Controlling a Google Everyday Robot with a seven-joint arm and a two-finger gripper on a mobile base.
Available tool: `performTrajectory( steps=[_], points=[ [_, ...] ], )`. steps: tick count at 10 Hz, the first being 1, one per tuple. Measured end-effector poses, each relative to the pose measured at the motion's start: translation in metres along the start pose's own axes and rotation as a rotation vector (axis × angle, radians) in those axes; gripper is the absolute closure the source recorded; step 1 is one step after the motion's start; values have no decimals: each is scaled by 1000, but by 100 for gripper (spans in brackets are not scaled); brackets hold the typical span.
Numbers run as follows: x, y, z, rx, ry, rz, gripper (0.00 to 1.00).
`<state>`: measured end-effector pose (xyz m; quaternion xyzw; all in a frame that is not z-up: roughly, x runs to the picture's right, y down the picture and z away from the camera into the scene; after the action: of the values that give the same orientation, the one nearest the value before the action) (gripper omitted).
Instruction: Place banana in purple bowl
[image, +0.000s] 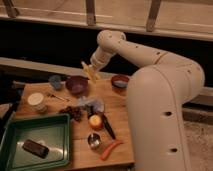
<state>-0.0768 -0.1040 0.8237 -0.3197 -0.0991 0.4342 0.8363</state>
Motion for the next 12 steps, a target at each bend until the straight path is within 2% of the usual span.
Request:
performTrajectory(
  steps=[1,5,7,9,10,12],
  points=[
    [-8,6,5,-19,-4,-9,100],
    [-6,4,4,-18,-1,-1,100],
    [26,-5,3,-17,5,52,100],
    [55,-11,4,-19,11,56,100],
    [63,-10,7,-21,15,52,100],
    [66,-4,18,-25,17,37,100]
  ],
)
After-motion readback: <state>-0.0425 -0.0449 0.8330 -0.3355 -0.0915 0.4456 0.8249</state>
